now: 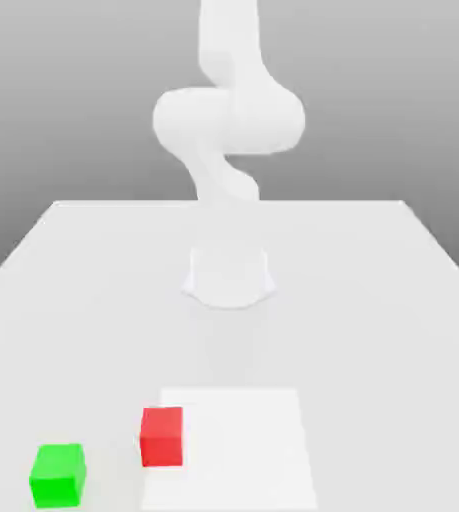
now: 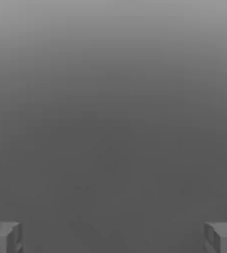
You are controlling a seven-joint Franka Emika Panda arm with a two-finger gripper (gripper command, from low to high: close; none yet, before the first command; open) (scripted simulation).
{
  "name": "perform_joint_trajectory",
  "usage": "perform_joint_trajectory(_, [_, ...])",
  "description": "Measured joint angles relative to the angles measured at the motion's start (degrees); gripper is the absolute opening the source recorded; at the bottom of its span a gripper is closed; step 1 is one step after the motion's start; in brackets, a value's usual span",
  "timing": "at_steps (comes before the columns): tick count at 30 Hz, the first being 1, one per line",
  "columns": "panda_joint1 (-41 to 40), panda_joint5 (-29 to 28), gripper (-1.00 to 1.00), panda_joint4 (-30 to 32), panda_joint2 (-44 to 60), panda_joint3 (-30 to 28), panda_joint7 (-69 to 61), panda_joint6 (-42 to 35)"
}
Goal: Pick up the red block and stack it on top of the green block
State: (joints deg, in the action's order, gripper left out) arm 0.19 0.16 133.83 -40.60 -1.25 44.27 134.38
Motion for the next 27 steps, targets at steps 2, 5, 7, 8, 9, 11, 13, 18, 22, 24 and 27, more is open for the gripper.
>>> perform_joint_trajectory(2, [0.16, 0.16, 0.00, 1.73, 4.42, -1.07, -1.34, 2.20])
perform_joint_trajectory(5, [0.28, 0.48, 0.00, 4.20, 10.73, -2.52, -3.32, 5.34])
perform_joint_trajectory(7, [0.31, 0.74, 0.00, 5.82, 14.89, -3.43, -4.66, 7.41])
perform_joint_trajectory(8, [0.29, 0.89, 0.00, 6.63, 16.97, -3.85, -5.35, 8.44])
perform_joint_trajectory(9, [0.28, 1.04, 0.00, 7.45, 19.05, -4.28, -6.02, 9.47])
perform_joint_trajectory(11, [0.26, 1.32, 0.00, 9.07, 23.21, -5.14, -7.38, 11.53])
perform_joint_trajectory(13, [0.17, 1.63, 0.00, 10.69, 27.36, -5.91, -8.75, 13.59])
perform_joint_trajectory(18, [-0.67, 2.22, 0.00, 14.75, 37.75, -7.48, -12.06, 18.75])
perform_joint_trajectory(22, [-1.79, 2.61, 0.00, 17.46, 46.03, -7.78, -14.38, 23.20])
perform_joint_trajectory(24, [-2.40, 3.98, 0.00, 17.27, 50.18, -6.94, -15.62, 26.40])
perform_joint_trajectory(27, [-4.16, 6.35, 0.00, 16.45, 56.41, -4.68, -17.46, 31.58])
